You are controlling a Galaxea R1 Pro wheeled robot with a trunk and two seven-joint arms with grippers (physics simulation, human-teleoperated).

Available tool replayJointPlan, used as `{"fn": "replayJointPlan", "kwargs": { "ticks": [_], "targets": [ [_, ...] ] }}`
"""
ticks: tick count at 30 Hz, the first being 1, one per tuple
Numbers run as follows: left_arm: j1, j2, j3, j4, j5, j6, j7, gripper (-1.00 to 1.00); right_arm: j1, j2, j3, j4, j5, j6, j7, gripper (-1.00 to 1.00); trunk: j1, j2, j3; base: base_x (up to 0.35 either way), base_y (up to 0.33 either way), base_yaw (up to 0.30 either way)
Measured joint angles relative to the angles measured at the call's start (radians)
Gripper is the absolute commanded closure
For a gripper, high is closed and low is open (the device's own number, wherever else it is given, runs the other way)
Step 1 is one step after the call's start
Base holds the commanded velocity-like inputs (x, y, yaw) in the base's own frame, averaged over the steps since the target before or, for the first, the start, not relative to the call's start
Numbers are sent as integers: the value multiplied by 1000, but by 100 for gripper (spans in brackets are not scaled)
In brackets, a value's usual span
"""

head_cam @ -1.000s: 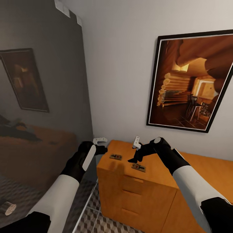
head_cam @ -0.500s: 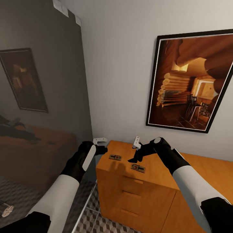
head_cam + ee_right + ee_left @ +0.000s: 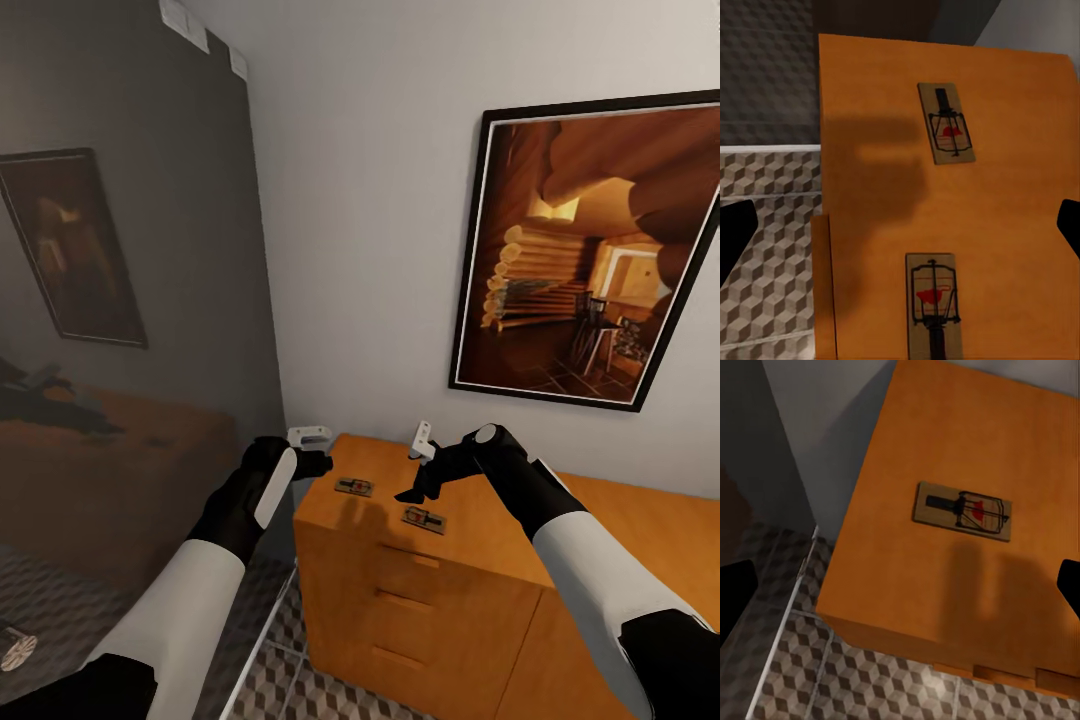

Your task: Take the four mousetraps from the cabinet in the bathroom and place them on the bathroom floor. Make sure all four end up on the same floor surface, and ensure that at least two of them are either under or directly next to the same bathroom sink.

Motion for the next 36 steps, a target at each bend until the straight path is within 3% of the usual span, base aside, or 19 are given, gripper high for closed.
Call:
{"fn": "replayJointPlan", "kwargs": {
  "ticks": [6,7,11,12,18,26,29,36],
  "targets": [
    [0,0,-22,0,1,2,-4,-100,0,0,-2,0,-2,0,0,-100,0,0,0,0,-8,0],
    [0,0,-49,0,3,3,-33,-100,0,0,-2,0,-2,0,-1,-100,0,0,0,0,-2,0],
    [0,0,-82,-1,3,3,-103,-100,0,0,-2,0,-2,0,-1,-100,0,0,0,0,0,0],
    [0,0,-95,-1,4,3,-145,-100,0,0,-2,0,-2,0,-1,-100,0,0,0,0,0,0],
    [0,0,-115,-5,0,2,-232,-100,0,1,-2,1,-2,0,-2,-100,0,0,0,0,0,0],
    [0,0,-113,-9,1,-2,-246,-100,0,1,-1,2,3,0,2,-100,0,0,0,0,0,0],
    [0,23,-112,-10,3,-3,-248,-100,0,0,1,4,3,-1,5,-100,0,0,0,0,0,0],
    [0,37,-106,-11,4,-3,-248,-100,0,0,0,4,0,-4,8,-100,0,0,0,0,0,0]
  ]
}}
